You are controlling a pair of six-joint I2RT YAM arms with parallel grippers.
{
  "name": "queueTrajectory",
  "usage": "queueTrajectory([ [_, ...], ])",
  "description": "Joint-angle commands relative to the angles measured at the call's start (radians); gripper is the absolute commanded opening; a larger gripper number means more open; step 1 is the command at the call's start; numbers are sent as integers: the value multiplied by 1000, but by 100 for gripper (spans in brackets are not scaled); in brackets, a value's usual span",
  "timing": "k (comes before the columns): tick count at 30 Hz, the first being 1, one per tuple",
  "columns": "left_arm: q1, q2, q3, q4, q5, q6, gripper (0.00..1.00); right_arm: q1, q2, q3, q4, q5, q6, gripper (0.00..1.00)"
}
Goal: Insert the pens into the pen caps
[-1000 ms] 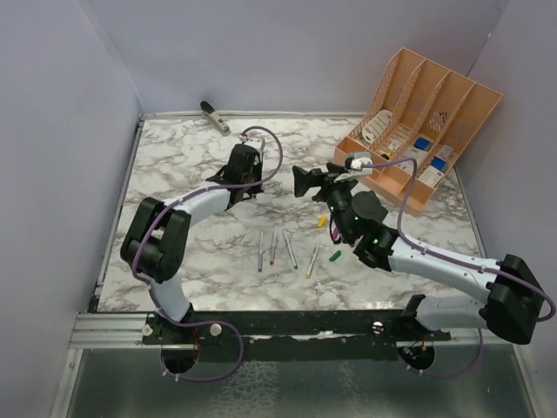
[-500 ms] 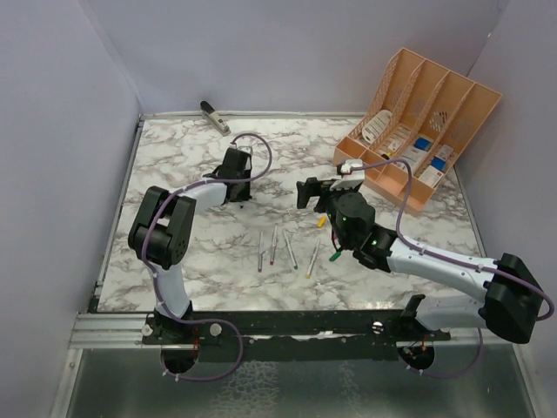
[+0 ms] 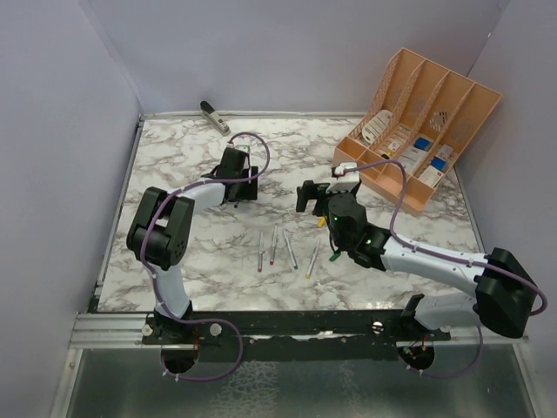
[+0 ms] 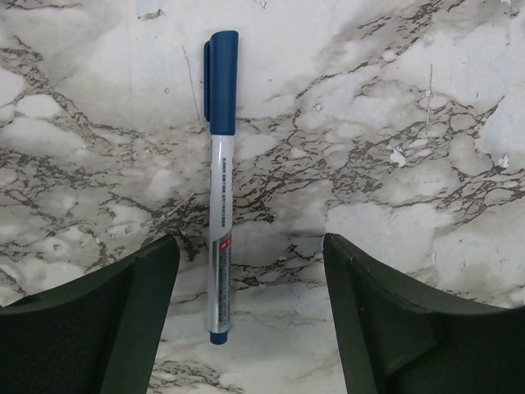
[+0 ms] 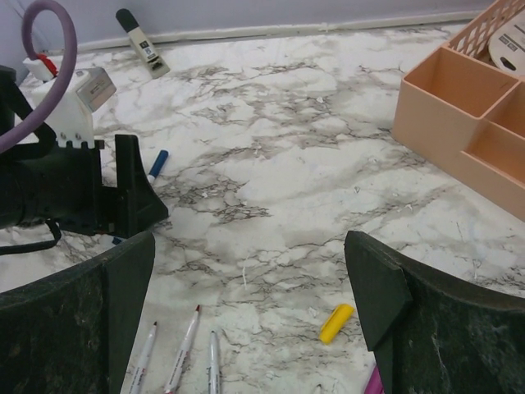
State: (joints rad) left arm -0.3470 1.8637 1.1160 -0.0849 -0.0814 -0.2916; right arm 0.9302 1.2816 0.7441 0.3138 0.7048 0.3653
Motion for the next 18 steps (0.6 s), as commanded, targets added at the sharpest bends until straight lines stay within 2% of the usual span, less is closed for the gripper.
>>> queueTrajectory([
  [1, 2, -92, -36, -8, -37, -6, 85, 4, 2, -4, -11, 69, 33, 99],
  [2, 3, -112, -49, -8, -43, -8, 97, 4, -1, -12, -7, 75, 38, 99],
  [3, 2, -135, -66, -7, -47, -9, 99, 3, -5, -19, 0, 76, 38, 99],
  [11, 1, -365, -234, 59, -41, -36, 99, -64, -11, -32, -62, 45, 129, 98],
  [15, -2, -449, -304, 64, 27, -51, 84, -137, -9, -25, -172, -5, 216, 88],
  [18, -14, -482, -351, 65, 92, -66, 63, -149, 0, -21, -244, 18, 253, 68],
])
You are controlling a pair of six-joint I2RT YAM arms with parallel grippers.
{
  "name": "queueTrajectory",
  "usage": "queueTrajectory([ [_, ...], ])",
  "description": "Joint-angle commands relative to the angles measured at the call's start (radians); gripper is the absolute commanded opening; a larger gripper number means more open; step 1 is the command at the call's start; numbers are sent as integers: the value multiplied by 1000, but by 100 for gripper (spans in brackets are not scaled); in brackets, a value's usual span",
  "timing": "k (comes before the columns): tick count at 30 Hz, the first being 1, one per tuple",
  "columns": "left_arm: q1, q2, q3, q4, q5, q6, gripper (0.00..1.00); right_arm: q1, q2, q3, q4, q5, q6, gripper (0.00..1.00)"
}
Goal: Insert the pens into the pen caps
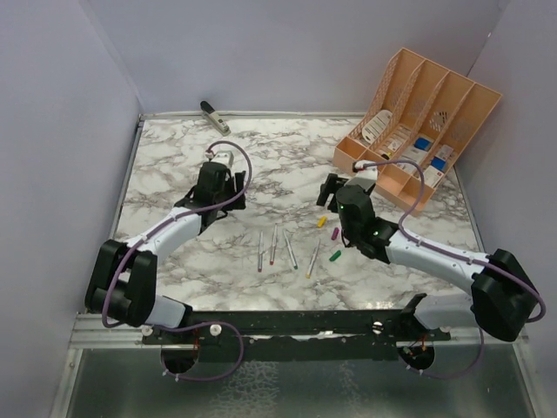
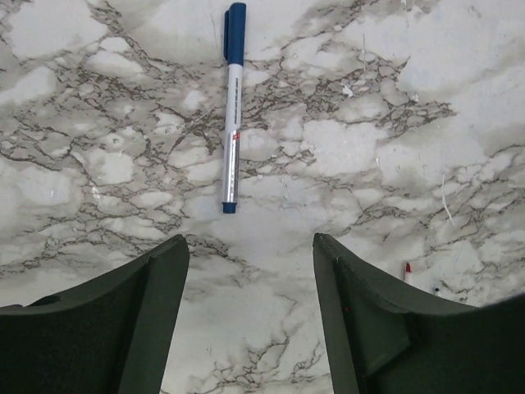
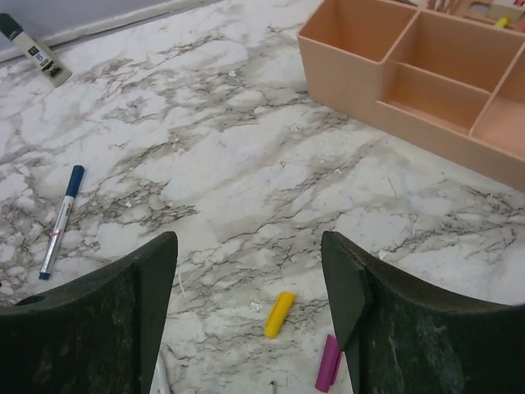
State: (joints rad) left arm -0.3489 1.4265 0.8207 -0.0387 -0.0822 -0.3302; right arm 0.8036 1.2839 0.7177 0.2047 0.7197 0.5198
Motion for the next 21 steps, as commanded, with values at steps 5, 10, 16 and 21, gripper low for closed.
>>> queueTrajectory([
  [5, -68, -62, -116, 10, 199, -31, 36, -25, 31, 9, -237, 13, 157, 44],
  [10, -159, -95, -165, -18, 168, -59, 17, -44, 52, -18, -251, -48, 194, 41],
  [16, -192, -141, -196, -41, 168, -90, 21, -114, 54, -43, -260, -136, 247, 79],
  [21, -225, -169, -201, -72, 149, -116, 24, -115, 48, -31, -236, -153, 195, 68],
])
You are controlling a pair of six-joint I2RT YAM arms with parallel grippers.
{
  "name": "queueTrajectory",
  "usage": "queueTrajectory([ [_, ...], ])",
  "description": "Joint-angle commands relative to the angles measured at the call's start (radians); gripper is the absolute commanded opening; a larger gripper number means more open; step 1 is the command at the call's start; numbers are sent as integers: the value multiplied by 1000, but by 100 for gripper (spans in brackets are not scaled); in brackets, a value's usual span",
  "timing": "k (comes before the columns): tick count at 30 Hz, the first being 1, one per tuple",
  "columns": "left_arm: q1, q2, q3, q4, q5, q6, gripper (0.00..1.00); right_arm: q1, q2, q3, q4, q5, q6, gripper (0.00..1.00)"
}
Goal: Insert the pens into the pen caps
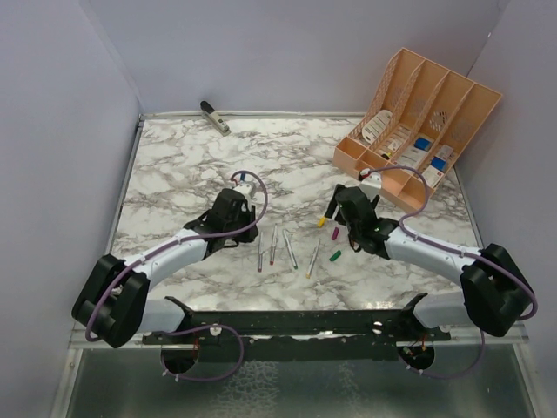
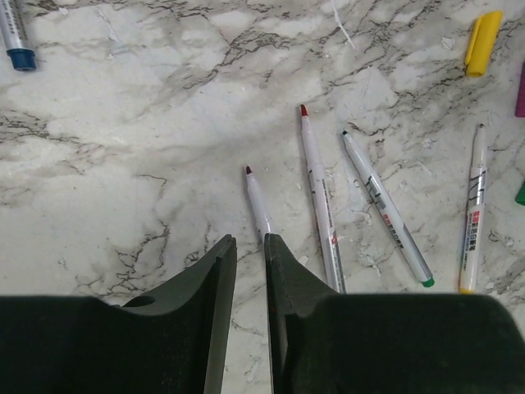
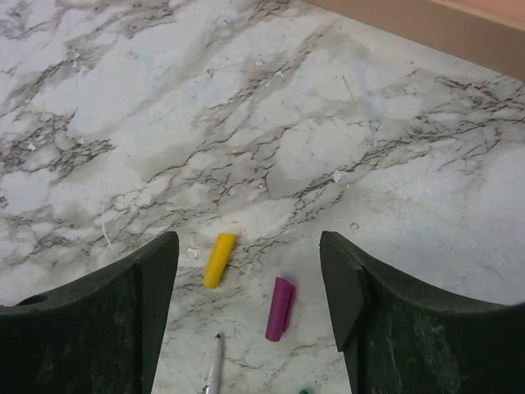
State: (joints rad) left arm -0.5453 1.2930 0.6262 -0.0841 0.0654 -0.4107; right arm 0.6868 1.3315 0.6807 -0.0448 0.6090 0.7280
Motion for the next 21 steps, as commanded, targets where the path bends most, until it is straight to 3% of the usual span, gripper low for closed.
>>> queueTrajectory([
  [1, -35, -38, -6, -31, -8, -40, 25, 1, 3, 11, 15, -43, -21, 61],
  [3, -54, -35, -9, -40, -17, -47, 26, 2, 16, 17, 14, -43, -30, 46],
  [5, -75, -22, -12, -50, -23, -55, 26, 2, 30, 28, 5, -41, -30, 37],
  [13, -130, -23, -39, -80, -115, -100, 34, 2, 43, 23, -6, -53, -22, 34],
  [21, -159, 47, -19, -89, -156, -110, 35, 2, 35, 15, -2, -75, -22, 33],
])
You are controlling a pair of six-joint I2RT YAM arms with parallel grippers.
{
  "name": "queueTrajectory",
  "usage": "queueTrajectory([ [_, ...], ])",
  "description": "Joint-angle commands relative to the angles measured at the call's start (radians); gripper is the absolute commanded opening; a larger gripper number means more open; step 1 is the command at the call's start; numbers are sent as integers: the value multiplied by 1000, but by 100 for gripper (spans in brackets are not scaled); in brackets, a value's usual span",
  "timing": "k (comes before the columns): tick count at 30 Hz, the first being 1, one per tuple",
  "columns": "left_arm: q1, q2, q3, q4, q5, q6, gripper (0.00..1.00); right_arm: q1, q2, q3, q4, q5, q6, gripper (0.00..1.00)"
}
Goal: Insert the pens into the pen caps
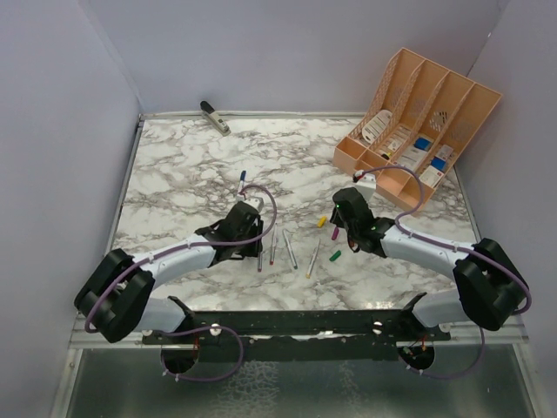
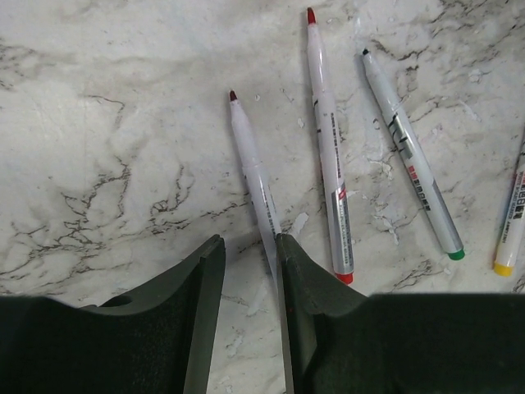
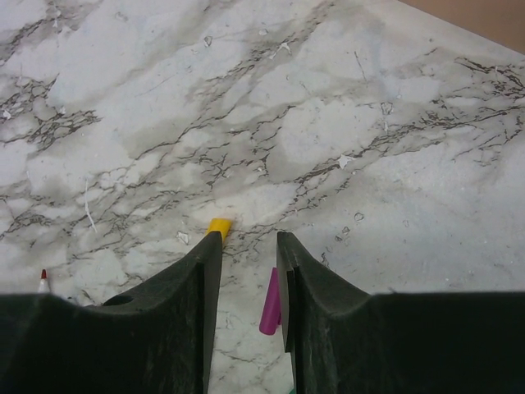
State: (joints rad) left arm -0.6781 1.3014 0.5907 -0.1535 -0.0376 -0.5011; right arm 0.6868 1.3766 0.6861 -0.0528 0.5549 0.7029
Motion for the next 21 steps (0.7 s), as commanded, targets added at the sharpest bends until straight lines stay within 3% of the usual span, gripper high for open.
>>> queueTrajectory([
  [1, -35, 46, 20, -20, -65, -25, 35, 2, -10, 9, 9, -21, 3, 33],
  [21, -91, 116, 65, -71, -148, -46, 37, 1, -39, -20, 45, -42, 6, 32],
])
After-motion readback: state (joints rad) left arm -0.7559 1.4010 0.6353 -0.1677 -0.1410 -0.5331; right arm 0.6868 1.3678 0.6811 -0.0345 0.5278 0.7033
